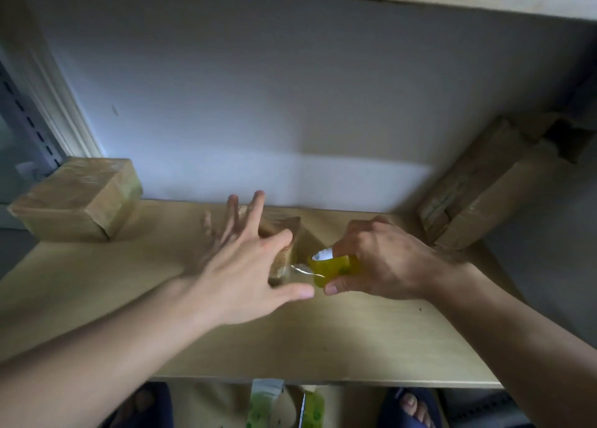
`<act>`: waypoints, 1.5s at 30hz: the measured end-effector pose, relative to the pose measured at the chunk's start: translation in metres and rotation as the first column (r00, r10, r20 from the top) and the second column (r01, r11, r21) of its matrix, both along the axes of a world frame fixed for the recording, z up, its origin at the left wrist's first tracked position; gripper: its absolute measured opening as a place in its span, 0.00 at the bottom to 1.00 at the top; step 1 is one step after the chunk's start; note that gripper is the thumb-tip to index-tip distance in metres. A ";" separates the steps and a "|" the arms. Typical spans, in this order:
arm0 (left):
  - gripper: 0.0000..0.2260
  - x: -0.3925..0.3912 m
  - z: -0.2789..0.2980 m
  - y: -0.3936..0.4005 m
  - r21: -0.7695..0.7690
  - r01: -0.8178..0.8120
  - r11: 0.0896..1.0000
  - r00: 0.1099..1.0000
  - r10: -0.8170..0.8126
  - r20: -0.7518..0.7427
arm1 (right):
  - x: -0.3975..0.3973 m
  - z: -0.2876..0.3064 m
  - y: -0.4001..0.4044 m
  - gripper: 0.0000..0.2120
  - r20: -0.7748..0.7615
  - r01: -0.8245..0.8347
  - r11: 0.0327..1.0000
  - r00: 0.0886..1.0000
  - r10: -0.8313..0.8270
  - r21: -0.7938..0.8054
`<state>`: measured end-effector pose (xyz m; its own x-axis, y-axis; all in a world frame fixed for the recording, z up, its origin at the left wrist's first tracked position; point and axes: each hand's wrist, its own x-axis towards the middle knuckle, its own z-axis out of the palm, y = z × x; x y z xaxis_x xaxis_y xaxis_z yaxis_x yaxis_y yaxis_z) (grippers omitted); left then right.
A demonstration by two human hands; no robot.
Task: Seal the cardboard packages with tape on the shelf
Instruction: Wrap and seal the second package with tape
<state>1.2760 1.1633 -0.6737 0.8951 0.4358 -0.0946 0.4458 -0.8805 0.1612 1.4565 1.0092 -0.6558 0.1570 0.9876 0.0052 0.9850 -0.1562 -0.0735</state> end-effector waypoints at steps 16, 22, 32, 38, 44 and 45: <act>0.40 -0.005 -0.008 0.027 0.142 0.113 0.983 0.986 -0.128 0.104 | -0.004 0.000 -0.006 0.15 0.056 -0.006 0.979 0.998 -0.006 0.203; 0.37 -0.014 -0.016 0.036 0.087 0.221 0.971 0.954 -0.234 0.188 | 0.007 -0.005 0.014 0.30 0.213 0.226 0.970 0.947 -0.239 0.084; 0.38 -0.015 -0.011 0.043 0.101 0.263 0.959 0.954 -0.274 0.121 | 0.009 -0.011 0.044 0.29 0.214 0.276 0.959 0.935 -0.283 0.063; 0.36 0.002 -0.003 0.011 0.153 -0.021 0.988 0.999 0.029 -0.046 | 0.001 -0.003 0.036 0.23 0.174 0.256 0.959 0.946 -0.275 0.120; 0.30 0.013 -0.008 0.007 0.070 -0.116 0.991 0.993 0.115 0.016 | 0.005 -0.004 0.028 0.23 0.158 0.259 0.961 0.949 -0.272 0.102; 0.29 0.012 -0.007 0.010 0.066 -0.090 0.994 0.996 0.089 0.020 | 0.005 -0.003 0.028 0.24 0.163 0.255 0.962 0.950 -0.268 0.092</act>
